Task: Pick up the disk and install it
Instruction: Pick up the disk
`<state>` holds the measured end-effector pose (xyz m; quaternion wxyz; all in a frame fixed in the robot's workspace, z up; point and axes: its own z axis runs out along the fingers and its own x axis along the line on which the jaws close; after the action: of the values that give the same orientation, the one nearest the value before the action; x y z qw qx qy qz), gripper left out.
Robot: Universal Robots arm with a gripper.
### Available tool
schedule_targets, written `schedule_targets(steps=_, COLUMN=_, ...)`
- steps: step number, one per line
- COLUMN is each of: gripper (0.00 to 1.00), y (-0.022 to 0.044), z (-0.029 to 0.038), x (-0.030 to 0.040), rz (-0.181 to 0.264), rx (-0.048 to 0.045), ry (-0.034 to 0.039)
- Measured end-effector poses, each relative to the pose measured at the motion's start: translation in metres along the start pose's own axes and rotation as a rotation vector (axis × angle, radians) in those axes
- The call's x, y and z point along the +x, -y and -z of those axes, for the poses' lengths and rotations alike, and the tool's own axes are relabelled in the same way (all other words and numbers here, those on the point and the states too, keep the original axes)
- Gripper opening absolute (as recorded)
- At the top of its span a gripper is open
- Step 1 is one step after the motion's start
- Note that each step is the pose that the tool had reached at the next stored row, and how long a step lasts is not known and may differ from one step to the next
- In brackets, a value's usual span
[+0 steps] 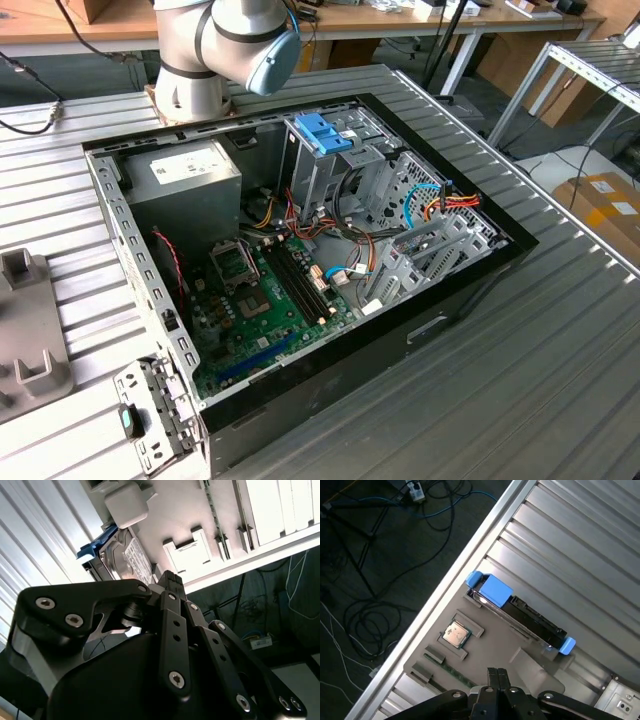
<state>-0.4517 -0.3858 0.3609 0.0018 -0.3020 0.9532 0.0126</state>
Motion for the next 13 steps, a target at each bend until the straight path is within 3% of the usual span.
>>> schedule_targets(steps=13, gripper=0.1, y=0.0, z=0.0, x=0.0, rz=0.1, rx=-0.0006, ry=-0.0027)
